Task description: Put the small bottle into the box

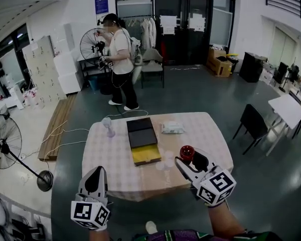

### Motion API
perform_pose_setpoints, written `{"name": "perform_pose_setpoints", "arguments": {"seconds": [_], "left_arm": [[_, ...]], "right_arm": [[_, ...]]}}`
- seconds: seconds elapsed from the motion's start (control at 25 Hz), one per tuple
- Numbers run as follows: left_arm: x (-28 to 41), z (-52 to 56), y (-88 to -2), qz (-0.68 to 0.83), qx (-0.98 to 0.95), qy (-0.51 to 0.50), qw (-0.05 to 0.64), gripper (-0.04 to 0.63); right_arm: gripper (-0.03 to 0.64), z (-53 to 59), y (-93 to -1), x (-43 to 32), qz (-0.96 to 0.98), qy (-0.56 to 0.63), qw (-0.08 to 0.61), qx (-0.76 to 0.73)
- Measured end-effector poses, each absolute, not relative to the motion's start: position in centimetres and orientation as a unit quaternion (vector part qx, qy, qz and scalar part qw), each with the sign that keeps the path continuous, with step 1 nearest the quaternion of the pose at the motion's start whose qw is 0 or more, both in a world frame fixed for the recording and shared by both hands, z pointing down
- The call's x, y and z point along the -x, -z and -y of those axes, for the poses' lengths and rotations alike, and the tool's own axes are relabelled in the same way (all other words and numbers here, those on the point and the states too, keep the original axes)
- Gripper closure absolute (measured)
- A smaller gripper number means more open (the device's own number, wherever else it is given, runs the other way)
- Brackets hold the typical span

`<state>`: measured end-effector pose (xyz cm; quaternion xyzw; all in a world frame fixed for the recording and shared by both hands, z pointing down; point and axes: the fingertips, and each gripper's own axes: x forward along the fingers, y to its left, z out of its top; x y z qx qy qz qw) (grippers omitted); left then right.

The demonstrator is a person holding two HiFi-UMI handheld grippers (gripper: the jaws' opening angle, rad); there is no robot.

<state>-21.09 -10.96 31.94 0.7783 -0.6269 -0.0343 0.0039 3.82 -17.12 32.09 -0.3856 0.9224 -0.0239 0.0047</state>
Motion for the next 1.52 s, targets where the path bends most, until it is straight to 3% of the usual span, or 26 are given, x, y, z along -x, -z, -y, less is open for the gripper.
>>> {"name": "perform_pose_setpoints", "arguments": {"seconds": [0.4, 1.04, 1.52], "left_arm": [[23.8, 16.7, -34.1, 0.614, -0.789, 0.028, 0.019, 0.572], [21.7, 24.1, -36.5, 0.636, -0.770, 0.017, 0.044, 0.572], [20.6, 27.1, -36.4, 0.690, -0.722, 0.027, 0.040, 0.572]], "right_arm": [[0.388, 23.1, -35.2, 1.7, -0.928, 0.035, -0.021, 0.370], [0.388, 35.1, -41.9, 4.3, -0.949, 0.115, -0.069, 0.285], [0.390, 40.8, -49.9, 8.2, -0.959, 0.173, -0.150, 0.169]]}}
